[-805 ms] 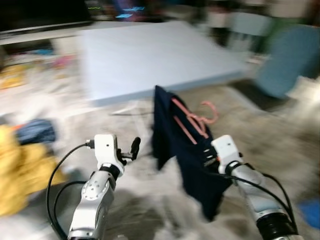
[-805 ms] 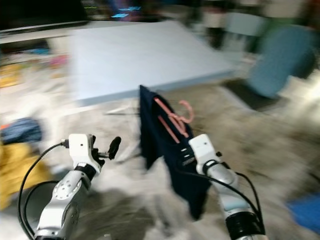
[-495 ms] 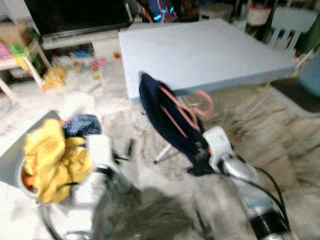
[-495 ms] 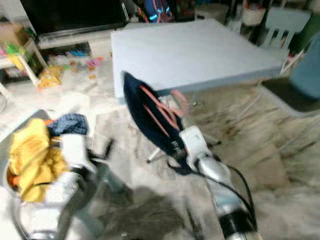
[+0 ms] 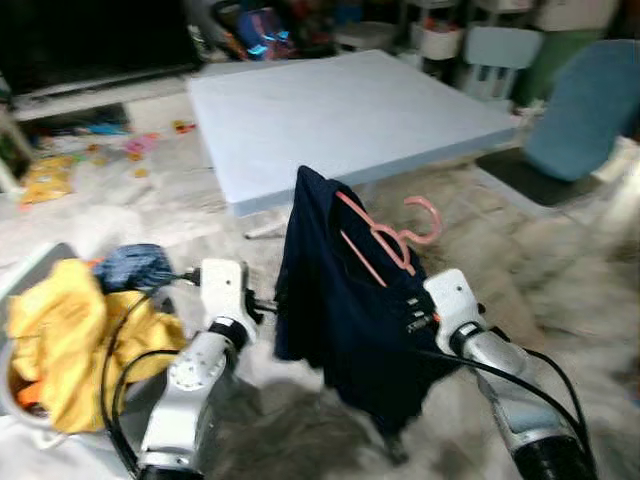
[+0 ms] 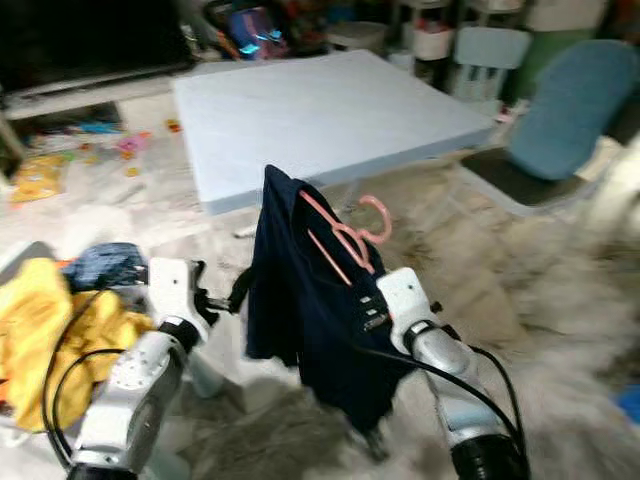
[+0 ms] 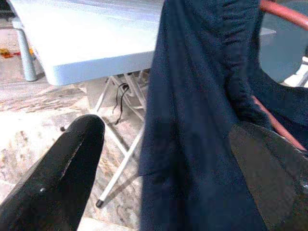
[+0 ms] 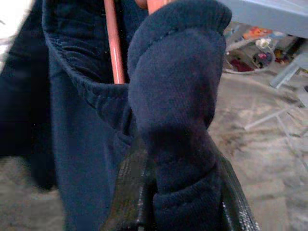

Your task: Hang hanger

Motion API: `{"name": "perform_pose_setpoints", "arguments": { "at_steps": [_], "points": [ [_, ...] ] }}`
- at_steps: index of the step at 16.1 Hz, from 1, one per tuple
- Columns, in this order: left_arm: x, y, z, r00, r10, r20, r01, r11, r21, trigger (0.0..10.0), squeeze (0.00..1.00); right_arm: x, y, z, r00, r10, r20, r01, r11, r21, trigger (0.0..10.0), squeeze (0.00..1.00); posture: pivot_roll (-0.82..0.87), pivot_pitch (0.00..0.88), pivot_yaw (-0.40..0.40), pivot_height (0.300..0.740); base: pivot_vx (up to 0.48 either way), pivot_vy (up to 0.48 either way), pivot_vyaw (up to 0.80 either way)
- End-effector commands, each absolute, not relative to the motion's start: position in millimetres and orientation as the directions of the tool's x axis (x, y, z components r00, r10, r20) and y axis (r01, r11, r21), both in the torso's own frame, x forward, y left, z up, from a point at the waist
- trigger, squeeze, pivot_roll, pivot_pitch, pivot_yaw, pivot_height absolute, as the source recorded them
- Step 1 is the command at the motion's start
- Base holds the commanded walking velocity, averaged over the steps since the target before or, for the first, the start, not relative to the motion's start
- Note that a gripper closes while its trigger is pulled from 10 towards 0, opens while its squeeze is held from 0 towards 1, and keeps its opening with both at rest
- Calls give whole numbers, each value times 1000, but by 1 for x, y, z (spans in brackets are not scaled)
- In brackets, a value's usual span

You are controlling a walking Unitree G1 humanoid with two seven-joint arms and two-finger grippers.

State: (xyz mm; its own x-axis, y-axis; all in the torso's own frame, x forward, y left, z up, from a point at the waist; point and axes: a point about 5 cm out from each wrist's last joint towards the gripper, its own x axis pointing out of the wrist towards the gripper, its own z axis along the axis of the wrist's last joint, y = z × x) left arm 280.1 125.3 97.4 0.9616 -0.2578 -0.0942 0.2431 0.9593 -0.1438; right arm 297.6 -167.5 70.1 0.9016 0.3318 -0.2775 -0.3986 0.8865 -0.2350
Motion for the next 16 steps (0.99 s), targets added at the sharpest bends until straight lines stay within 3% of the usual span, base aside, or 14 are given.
{"name": "perform_pose_setpoints", "arguments": {
  "at_steps": [1, 10, 16],
  "points": [
    [281, 125, 96, 964, -249, -97, 233, 961, -149, 10000, 0, 303, -161, 86, 908, 358, -219, -407, 877, -255, 10000, 0, -157, 0, 29, 740, 0, -390, 0],
    [282, 117, 93, 960, -263, -99, 245, 956, -160, 10000, 0, 301, -163, 89, 901, 371, -223, -426, 854, -299, 10000, 0, -171, 0, 24, 740, 0, -388, 0],
    [285, 122, 95, 975, -206, -81, 189, 965, -180, 10000, 0, 299, -161, 90, 888, 396, -234, -454, 835, -311, 10000, 0, -179, 0, 18, 740, 0, -41, 0]
  ]
}}
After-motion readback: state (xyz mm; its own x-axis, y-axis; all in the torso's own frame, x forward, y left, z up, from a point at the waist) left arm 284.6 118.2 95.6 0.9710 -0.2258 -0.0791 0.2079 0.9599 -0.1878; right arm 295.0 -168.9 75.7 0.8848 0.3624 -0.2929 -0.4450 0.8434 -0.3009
